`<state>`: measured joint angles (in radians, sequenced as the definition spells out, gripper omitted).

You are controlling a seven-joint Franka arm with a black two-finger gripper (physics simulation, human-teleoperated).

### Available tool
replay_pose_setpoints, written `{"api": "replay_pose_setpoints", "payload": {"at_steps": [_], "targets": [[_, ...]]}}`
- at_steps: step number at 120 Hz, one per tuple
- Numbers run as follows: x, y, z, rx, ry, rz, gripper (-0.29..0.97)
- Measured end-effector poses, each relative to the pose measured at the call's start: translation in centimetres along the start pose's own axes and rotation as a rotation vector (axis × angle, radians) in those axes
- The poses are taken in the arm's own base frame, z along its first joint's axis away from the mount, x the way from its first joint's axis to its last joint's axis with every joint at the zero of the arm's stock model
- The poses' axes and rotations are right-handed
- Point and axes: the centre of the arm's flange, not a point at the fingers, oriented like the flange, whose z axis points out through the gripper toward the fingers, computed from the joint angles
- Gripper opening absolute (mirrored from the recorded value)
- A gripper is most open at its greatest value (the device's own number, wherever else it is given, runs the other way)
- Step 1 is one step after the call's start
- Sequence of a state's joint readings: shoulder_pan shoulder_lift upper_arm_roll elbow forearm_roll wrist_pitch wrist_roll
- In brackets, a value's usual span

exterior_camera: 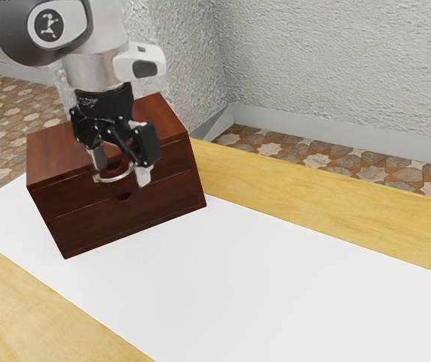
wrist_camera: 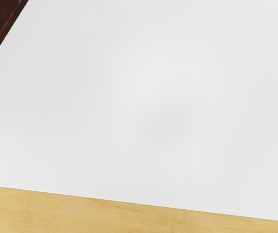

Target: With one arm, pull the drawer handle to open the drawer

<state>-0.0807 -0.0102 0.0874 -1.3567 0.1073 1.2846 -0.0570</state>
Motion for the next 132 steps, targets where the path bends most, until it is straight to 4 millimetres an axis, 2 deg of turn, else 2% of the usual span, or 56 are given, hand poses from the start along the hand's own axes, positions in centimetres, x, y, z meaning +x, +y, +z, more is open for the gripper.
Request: {"api": "replay_pose_setpoints", "payload": {"at_steps": [43,46,52,56,62,71,117,132], "targets": [[0.9,-0.9,-0.8,-0.004,0.088,-0.037,0.68],[0.6,-1.1,-1.8,-0.006,0.108,-0.040,0.68],[-0.8,-1.7,-5.9,-0.013,0.192,-0.054,0.68],[-1.7,-1.9,-7.8,-0.016,0.228,-0.060,0.68],[-2.3,-2.0,-9.0,-0.019,0.251,-0.063,0.68],[-2.5,-1.7,-9.6,-0.017,0.264,-0.059,0.68],[-0.7,1.3,-7.6,-0.010,0.218,-0.014,0.68],[0.9,0.7,-5.0,-0.008,0.159,-0.031,0.68]]}}
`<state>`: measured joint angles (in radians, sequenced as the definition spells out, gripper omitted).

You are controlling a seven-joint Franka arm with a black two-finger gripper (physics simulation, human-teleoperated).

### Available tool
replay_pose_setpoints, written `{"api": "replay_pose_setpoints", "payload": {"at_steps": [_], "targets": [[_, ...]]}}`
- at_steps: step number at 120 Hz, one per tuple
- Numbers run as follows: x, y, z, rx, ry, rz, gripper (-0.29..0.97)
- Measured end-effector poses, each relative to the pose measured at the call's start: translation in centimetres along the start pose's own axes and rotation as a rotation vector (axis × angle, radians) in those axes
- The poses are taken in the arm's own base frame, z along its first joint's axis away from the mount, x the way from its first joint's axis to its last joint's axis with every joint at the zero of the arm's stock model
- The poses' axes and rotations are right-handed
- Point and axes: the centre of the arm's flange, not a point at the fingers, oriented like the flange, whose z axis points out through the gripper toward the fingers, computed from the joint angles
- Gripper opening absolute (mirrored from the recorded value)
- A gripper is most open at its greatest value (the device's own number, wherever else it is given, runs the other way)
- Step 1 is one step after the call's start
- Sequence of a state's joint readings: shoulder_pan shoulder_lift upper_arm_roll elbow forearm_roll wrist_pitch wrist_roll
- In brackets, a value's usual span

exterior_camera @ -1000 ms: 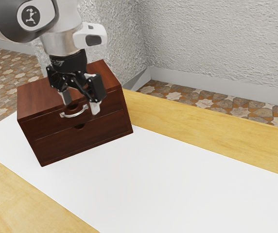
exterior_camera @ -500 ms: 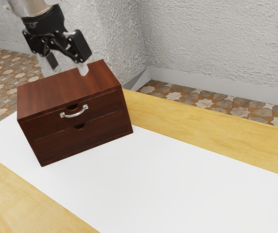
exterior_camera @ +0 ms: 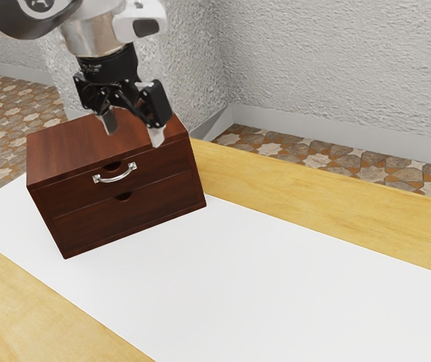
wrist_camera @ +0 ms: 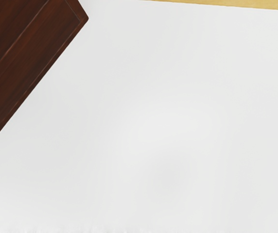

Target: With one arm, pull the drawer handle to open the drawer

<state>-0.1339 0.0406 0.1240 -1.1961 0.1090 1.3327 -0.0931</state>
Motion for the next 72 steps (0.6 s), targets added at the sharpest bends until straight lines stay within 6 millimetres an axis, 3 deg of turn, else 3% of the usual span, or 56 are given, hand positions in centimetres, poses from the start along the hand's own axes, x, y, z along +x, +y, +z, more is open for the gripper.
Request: {"api": "replay_pose_setpoints", "payload": {"at_steps": [14,42,49,64,72], "targets": [[1.2,-3.3,3.2,0.002,-0.052,-0.065,0.68],[-0.2,-8.9,9.5,-0.002,-0.054,-0.160,0.68],[-0.1,-8.2,10.9,-0.005,-0.043,-0.143,0.68],[0.3,-4.1,12.3,0.008,0.019,-0.014,0.68],[0.4,-3.8,12.7,0.029,0.057,0.047,0.68]]}}
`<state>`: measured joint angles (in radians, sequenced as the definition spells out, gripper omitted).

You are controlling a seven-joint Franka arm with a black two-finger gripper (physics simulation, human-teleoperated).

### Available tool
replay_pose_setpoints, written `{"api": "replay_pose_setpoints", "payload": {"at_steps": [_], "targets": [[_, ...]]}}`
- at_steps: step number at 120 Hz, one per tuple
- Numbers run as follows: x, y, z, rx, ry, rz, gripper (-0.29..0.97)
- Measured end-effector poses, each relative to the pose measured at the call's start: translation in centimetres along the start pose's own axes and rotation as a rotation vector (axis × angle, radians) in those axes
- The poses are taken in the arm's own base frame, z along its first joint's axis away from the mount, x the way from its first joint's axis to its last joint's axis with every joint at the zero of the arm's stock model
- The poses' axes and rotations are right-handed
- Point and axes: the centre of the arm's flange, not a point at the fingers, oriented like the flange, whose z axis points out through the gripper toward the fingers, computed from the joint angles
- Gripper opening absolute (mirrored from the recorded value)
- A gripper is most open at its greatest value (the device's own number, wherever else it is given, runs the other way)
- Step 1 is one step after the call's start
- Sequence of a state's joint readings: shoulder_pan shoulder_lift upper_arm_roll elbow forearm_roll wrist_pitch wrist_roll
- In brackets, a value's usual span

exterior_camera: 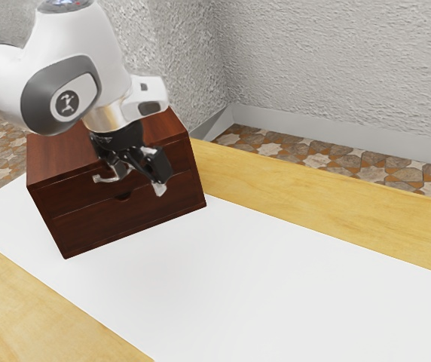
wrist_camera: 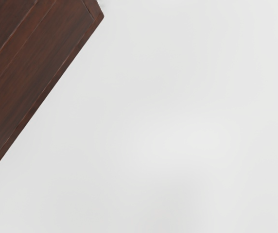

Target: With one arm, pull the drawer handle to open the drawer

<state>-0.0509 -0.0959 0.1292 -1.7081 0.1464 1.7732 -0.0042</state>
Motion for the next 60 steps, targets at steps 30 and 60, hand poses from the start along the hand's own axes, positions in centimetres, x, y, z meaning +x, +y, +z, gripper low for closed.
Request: {"api": "replay_pose_setpoints", "payload": {"at_steps": [30,60], "targets": [[0.3,-3.3,2.7,0.083,0.058,0.137,0.68],[0.6,-5.8,3.9,0.140,0.082,0.227,0.68]]}}
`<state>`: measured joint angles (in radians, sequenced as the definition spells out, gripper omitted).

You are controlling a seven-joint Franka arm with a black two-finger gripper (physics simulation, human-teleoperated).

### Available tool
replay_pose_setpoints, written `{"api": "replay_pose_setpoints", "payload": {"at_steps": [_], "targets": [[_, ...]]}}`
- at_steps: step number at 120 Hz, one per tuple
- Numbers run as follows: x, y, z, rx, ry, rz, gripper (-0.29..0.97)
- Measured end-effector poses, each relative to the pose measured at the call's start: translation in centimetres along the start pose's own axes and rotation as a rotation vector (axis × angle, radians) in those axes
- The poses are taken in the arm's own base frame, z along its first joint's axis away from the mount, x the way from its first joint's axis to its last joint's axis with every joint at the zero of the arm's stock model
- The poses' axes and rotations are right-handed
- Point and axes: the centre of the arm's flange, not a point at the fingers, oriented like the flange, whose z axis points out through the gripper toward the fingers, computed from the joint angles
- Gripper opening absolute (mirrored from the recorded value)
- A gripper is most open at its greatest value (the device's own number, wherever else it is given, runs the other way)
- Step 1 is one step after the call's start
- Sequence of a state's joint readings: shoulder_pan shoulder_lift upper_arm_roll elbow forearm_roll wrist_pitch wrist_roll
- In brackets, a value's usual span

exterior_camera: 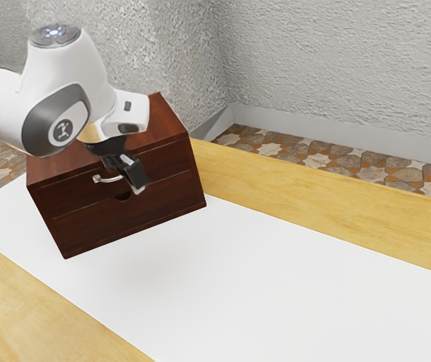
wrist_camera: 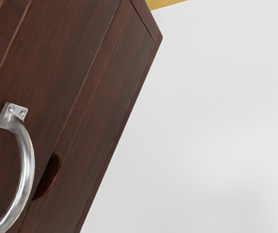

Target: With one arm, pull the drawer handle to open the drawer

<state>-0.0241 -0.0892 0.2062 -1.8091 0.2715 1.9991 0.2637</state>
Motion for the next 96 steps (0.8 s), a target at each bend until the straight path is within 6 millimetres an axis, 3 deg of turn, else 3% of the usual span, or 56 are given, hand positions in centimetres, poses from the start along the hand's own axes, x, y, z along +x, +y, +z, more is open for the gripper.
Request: {"api": "replay_pose_setpoints", "payload": {"at_steps": [26,52,96], "targets": [[-0.2,-2.0,1.3,0.045,-0.001,0.047,0.68],[-0.1,-0.9,3.7,0.054,-0.011,0.125,0.68],[-0.2,-2.0,3.8,0.084,0.020,0.164,0.61]]}}
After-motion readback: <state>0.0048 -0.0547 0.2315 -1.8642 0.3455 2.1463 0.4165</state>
